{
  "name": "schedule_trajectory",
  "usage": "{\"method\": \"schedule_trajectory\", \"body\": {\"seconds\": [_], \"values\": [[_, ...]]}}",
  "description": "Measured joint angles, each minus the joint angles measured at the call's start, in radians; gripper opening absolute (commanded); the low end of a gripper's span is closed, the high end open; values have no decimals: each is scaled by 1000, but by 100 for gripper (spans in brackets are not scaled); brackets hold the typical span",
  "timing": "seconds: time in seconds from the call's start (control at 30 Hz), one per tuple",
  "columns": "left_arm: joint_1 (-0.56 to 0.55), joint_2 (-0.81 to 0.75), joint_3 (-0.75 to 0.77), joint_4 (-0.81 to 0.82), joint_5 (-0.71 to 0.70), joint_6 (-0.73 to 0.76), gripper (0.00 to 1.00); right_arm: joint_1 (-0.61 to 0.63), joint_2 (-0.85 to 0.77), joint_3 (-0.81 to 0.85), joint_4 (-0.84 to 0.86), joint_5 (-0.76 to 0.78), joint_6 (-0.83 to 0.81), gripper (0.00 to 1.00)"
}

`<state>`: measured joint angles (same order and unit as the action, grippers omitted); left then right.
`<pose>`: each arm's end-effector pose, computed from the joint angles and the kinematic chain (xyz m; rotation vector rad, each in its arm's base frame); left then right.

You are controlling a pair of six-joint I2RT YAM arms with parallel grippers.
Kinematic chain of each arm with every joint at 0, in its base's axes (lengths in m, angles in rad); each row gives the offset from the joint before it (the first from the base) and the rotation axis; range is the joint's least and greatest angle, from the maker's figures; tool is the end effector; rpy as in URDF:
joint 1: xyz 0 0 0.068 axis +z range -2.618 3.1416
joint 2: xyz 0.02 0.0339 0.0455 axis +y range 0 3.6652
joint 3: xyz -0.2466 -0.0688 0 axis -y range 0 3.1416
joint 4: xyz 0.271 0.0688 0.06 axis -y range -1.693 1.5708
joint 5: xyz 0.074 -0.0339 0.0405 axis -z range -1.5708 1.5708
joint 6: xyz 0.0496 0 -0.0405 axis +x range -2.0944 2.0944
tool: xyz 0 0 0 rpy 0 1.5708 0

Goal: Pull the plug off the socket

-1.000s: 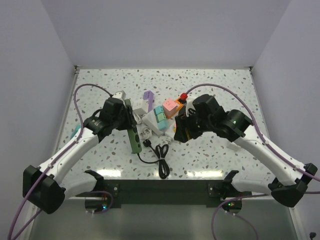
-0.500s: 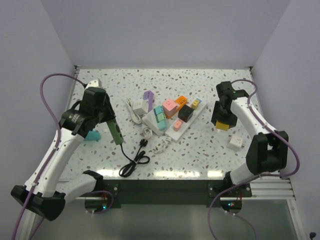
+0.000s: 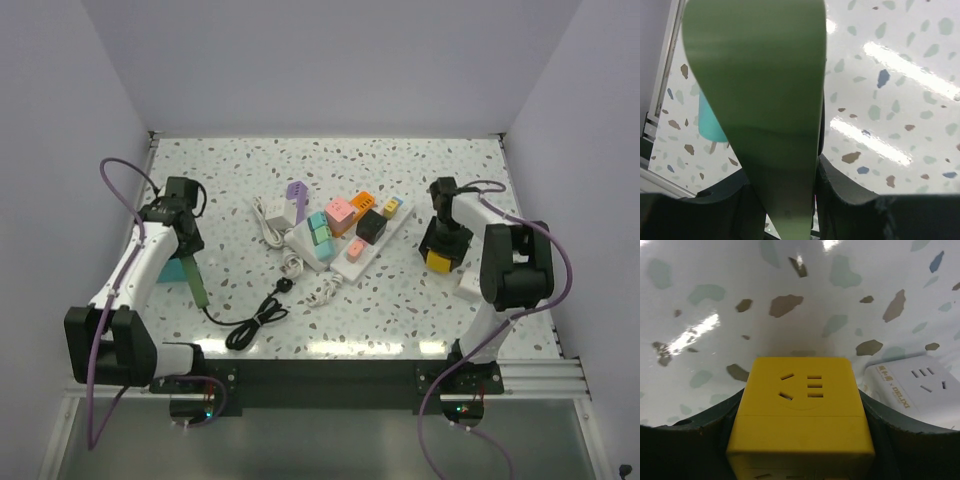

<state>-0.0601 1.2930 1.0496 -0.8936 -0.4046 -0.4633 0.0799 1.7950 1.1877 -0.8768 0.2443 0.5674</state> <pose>0.2808 0.0027 0.2350 -0.6355 2.5226 0.3667 0.3420 0.0154 0.1269 0.7314 2.8753 -0.3044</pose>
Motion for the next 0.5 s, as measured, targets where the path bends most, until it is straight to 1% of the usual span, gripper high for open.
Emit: {"method": "schedule_trajectory", "body": {"seconds": [0.1,0.23,0.27,0.33,0.37,0.43,0.47,0.5], "values": [[45,56,-16,40,3,27,0,-42,8,-31,1,2,24,1],[100,105,-19,80,-7,70,0,-100,-2,-47,7,24,56,19],[112,116,-23,93,-12,82,0,-115,-3,-50,5,30,61,28],[140,145,-33,112,-24,93,0,-145,-5,-53,4,33,67,38],[152,163,-34,115,-29,94,0,-161,-6,-54,3,34,70,54],[167,196,-34,122,-47,95,6,-180,-10,-56,2,36,75,66],[172,209,-34,122,-55,95,11,-188,-12,-56,1,37,78,76],[175,223,-33,122,-66,95,31,-194,-16,-56,1,42,82,80]]}}
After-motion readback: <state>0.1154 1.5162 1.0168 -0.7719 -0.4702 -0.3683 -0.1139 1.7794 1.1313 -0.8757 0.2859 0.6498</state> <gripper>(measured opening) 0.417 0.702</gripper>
